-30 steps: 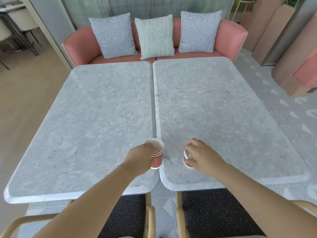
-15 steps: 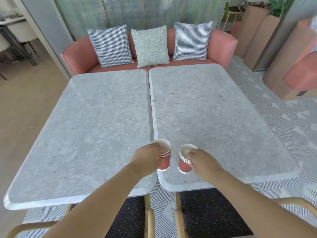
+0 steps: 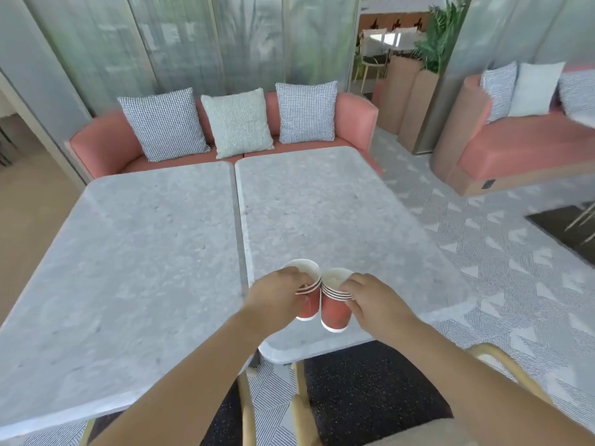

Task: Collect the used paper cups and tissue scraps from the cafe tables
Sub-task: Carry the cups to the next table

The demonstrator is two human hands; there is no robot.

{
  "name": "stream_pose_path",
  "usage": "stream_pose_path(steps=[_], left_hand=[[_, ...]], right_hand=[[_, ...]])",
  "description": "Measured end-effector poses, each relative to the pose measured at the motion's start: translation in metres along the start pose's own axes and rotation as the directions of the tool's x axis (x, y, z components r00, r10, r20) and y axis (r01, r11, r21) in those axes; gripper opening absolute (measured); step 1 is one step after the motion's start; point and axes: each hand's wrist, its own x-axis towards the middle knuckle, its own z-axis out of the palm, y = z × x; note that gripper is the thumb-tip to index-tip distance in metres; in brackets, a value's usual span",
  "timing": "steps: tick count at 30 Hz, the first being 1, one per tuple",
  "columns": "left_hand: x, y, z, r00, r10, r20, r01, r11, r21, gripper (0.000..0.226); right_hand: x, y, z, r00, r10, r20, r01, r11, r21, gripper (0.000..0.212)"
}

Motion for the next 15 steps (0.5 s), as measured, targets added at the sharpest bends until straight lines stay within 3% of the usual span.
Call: stream_pose_path(steps=[8,15], left_hand=[[-0.003,0.102,0.015,0.976,0.217,-0.021,-0.217,0.976,0.013,0.032],[-0.031,0.226,0.044,0.892,0.450,-0.049,-0.451,0.892,-0.022,0.028]], right_hand=[[-0.110,0.031,-0.045,0.981,0.139,-0.135,-0.141,0.990,-0.011,0.028],[-0.252,0.049,-0.092,0.912,0.326,-0.248,-0.336,0.942,0.005,0.030]])
